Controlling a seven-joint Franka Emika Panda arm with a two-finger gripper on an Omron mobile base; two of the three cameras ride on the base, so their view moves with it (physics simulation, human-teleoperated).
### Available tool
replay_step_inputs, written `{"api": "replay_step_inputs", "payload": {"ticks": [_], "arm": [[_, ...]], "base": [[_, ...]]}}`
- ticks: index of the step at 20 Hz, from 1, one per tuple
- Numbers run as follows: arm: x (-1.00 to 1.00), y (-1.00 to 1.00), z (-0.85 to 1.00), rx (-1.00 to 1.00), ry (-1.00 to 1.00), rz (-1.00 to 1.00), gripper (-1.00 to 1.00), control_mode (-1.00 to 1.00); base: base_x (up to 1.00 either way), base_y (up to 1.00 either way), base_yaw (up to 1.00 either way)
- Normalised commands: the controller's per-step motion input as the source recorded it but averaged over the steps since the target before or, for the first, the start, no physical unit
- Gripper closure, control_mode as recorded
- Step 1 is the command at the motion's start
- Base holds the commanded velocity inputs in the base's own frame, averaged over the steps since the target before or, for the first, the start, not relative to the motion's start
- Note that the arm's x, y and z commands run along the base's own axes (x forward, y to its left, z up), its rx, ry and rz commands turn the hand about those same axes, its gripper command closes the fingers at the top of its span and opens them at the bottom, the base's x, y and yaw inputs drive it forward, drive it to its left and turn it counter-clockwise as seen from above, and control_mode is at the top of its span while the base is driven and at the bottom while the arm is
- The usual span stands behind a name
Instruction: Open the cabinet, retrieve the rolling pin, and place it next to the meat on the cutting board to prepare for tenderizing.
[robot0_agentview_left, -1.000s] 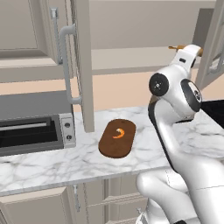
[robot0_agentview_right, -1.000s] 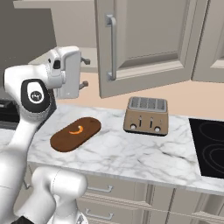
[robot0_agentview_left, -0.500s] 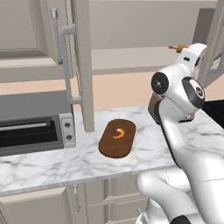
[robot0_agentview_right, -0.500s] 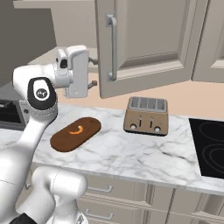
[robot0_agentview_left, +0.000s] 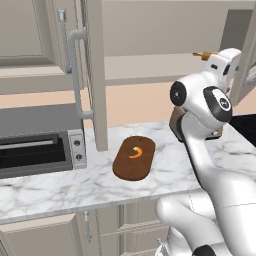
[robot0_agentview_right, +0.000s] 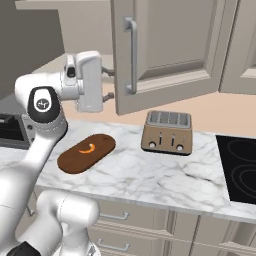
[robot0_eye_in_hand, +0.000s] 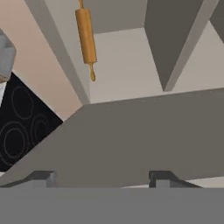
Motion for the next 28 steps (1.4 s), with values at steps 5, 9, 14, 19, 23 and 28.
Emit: {"api": "replay_step_inputs", "payload": {"ticks": [5,9,14,19,23,28], "arm": [[-0.36,-0.63,0.0,0.0,0.0,-0.15,-1.0,-1.0],[-0.49,-0.87,0.0,0.0,0.0,-0.14,-1.0,-1.0],[-0.52,-0.97,0.0,0.02,-0.01,-0.12,-1.0,-1.0],[-0.5,-1.0,0.0,0.04,-0.03,-0.1,-1.0,-1.0],[-0.48,-1.0,0.0,0.05,-0.04,-0.09,-1.0,-1.0],[-0.32,-0.86,0.0,0.05,-0.03,-0.07,-1.0,-1.0]], "base": [[0.0,0.0,0.0],[0.0,0.0,0.0],[0.0,0.0,0.0],[0.0,0.0,0.0],[0.0,0.0,0.0],[0.0,0.0,0.0]]}}
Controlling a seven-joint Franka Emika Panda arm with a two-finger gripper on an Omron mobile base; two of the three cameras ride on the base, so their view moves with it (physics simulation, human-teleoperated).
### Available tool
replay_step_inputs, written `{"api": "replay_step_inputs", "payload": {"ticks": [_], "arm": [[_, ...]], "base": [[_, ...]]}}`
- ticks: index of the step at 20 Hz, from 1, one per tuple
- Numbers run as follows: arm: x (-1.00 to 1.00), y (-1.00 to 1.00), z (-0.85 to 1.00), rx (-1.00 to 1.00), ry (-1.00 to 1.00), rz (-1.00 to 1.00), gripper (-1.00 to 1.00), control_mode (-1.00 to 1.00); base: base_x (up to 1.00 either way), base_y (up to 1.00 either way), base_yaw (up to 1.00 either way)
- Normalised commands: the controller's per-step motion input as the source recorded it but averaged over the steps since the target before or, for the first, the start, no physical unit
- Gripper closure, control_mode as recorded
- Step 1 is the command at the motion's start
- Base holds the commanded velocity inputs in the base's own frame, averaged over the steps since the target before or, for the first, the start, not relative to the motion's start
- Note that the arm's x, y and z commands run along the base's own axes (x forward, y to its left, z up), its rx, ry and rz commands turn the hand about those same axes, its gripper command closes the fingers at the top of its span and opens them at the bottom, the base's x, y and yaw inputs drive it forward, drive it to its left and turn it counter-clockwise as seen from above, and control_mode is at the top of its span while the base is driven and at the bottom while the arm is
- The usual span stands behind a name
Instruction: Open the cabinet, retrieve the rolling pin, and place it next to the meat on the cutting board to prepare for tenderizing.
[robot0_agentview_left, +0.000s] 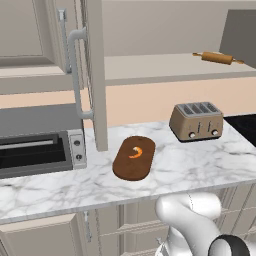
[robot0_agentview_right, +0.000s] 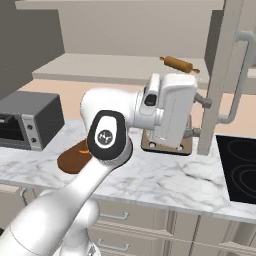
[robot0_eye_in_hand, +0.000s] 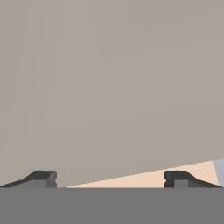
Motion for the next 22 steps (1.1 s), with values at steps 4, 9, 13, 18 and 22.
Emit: {"api": "replay_step_inputs", "payload": {"ticks": [4,9,13,18,22], "arm": [[-0.12,-0.65,0.0,0.04,-0.02,-0.07,-1.0,-1.0],[-0.54,-0.28,0.0,0.01,-0.12,-0.04,-1.0,-1.0],[-1.0,0.12,0.0,-0.02,-0.25,-0.01,-1.0,-1.0],[-1.0,0.39,0.0,-0.05,-0.23,0.0,-1.0,-1.0],[-0.76,0.54,0.0,-0.03,-0.14,0.0,-1.0,-1.0]], "base": [[0.0,0.0,0.0],[0.0,0.0,0.0],[0.0,0.0,0.0],[0.0,0.0,0.0],[0.0,0.0,0.0]]}}
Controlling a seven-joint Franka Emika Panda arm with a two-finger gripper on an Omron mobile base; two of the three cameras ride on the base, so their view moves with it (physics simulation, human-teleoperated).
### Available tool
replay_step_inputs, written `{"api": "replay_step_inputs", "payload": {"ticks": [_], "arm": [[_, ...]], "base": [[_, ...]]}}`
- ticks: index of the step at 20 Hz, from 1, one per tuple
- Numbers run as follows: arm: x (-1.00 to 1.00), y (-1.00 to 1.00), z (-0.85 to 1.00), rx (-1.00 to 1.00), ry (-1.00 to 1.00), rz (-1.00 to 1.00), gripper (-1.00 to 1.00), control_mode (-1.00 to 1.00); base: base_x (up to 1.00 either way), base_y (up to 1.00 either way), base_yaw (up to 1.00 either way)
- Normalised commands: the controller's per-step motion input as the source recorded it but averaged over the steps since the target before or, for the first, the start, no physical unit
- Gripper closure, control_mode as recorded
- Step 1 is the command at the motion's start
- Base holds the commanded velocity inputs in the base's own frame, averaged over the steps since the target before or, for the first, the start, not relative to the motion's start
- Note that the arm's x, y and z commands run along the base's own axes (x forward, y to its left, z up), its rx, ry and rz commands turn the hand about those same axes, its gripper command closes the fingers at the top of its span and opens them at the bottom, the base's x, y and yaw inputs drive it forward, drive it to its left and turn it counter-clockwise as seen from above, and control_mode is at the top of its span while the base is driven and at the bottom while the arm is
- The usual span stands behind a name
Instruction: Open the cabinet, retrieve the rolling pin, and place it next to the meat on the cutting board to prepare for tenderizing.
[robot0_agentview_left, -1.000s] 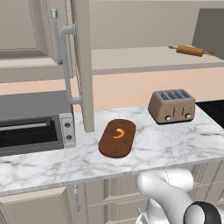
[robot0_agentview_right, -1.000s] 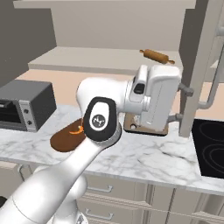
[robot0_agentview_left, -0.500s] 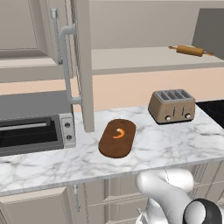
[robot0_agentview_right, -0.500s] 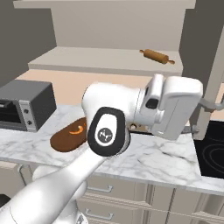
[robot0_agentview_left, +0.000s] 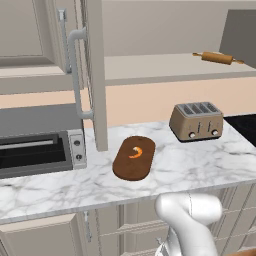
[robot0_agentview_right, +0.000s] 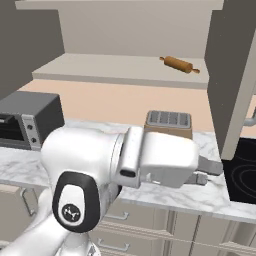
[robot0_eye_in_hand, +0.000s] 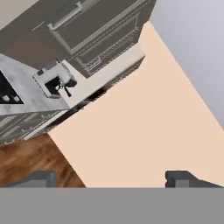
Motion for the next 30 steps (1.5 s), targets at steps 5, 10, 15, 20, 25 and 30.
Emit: {"api": "replay_step_inputs", "payload": {"ticks": [5,10,15,20,25,30], "arm": [[-0.16,0.7,0.01,0.0,-0.1,0.0,-1.0,-1.0],[-0.05,0.82,0.08,0.0,-0.13,0.0,-1.0,-1.0],[0.02,0.81,0.16,0.0,-0.1,0.0,-1.0,-1.0],[0.19,0.6,0.3,0.0,-0.11,0.0,-1.0,-1.0],[0.25,0.32,0.43,0.01,-0.07,0.03,-1.0,-1.0],[0.31,0.17,0.43,0.03,-0.04,0.04,-1.0,-1.0]], "base": [[0.0,0.0,0.0],[0.0,0.0,0.0],[0.0,0.0,0.0],[0.0,0.0,0.0],[0.0,0.0,0.0],[0.0,0.0,0.0]]}}
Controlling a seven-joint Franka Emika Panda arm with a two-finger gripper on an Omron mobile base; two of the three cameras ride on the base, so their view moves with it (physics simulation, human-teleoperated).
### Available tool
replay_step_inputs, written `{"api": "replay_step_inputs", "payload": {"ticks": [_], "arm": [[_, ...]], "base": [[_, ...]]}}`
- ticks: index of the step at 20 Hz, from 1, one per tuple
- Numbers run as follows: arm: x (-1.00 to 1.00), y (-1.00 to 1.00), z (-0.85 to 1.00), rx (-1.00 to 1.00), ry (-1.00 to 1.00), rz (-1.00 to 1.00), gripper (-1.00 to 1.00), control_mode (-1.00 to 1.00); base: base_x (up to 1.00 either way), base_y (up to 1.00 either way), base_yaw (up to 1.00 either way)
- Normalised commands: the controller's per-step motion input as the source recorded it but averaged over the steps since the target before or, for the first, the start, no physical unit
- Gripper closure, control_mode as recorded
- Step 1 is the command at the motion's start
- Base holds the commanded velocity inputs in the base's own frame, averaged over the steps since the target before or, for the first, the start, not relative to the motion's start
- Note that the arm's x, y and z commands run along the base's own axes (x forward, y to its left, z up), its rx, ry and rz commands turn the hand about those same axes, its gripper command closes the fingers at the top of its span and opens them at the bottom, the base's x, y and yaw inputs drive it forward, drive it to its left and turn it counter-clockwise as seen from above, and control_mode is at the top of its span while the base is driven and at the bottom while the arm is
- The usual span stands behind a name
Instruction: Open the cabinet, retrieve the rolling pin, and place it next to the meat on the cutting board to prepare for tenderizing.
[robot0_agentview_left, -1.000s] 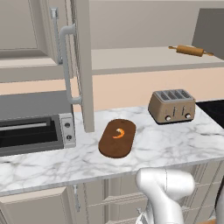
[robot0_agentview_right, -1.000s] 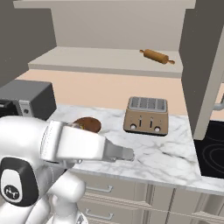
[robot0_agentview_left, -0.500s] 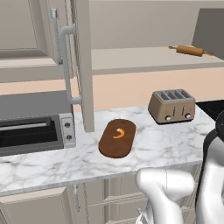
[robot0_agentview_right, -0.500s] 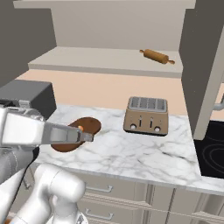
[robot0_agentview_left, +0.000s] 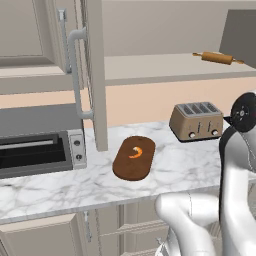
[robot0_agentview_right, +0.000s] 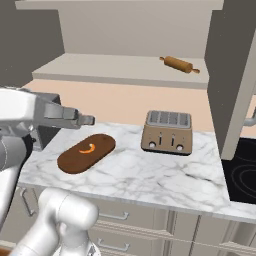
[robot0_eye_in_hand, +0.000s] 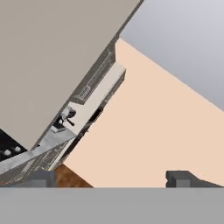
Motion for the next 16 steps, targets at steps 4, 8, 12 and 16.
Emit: {"api": "replay_step_inputs", "payload": {"ticks": [4,8,12,16], "arm": [[0.41,0.13,0.24,0.08,-0.02,0.1,-1.0,-1.0],[0.48,0.1,0.03,0.13,-0.01,0.16,-1.0,-1.0],[0.32,0.05,0.0,0.17,-0.06,0.18,-1.0,-1.0],[0.31,0.02,0.0,0.19,-0.06,0.18,-1.0,-1.0]], "base": [[0.0,0.0,0.0],[0.0,0.0,0.0],[0.0,0.0,0.0],[0.0,0.0,0.0]]}}
